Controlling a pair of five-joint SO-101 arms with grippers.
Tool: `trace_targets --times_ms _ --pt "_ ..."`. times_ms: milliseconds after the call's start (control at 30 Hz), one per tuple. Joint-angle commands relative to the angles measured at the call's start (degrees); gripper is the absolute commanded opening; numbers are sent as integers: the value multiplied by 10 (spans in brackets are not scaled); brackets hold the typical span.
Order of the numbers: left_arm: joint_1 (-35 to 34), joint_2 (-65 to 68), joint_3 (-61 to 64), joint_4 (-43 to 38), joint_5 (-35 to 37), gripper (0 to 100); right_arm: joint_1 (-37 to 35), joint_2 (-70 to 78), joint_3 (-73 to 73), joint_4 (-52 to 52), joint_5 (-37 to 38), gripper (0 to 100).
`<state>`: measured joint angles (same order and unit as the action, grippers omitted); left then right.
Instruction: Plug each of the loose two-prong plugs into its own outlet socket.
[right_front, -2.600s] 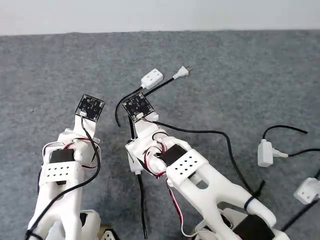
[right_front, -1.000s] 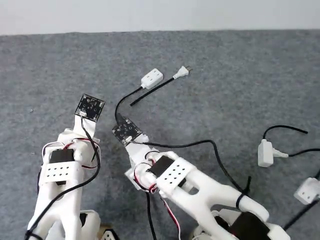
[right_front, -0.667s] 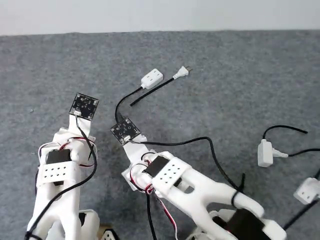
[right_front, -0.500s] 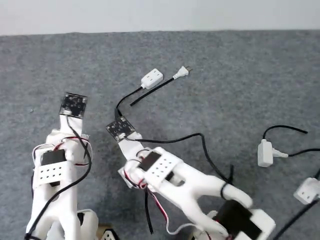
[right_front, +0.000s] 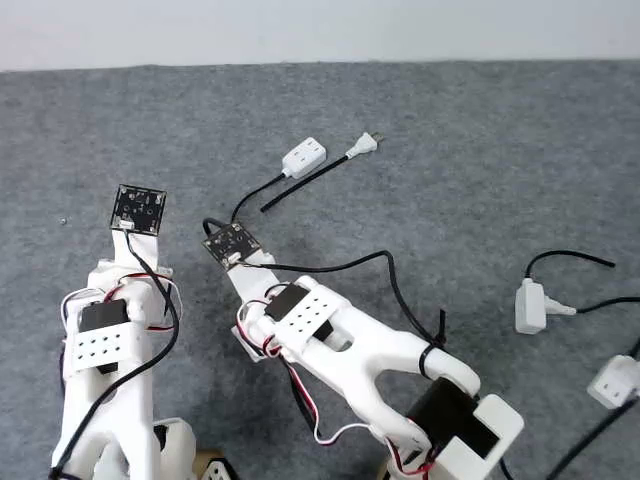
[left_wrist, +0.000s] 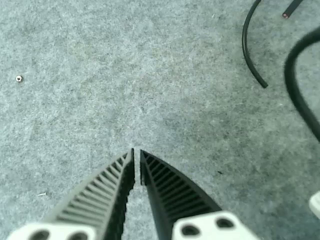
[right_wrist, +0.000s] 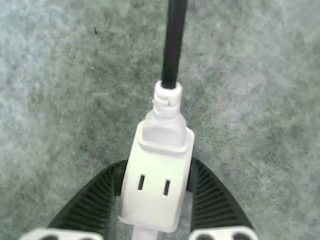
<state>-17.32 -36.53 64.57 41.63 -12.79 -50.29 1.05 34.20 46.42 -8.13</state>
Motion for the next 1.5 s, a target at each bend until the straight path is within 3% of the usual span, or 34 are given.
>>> trace_targets --times_ms 0,300,400,867,1067,1467 --pt "-4 -12 -26 -13 7 16 26 -12 -33 25 9 8" --pt "-3 -11 -25 -25 9 16 163 -185 -28 141 13 8" --pt "-2 -4 -26 -25 9 16 237 -219 -28 177 47 8" --pt "7 202 -175 42 10 16 558 -298 -28 265 92 8" --pt "11 202 -173 42 9 16 721 -297 -5 255 165 8" --pt "10 202 -170 44 7 16 940 -297 138 57 269 9"
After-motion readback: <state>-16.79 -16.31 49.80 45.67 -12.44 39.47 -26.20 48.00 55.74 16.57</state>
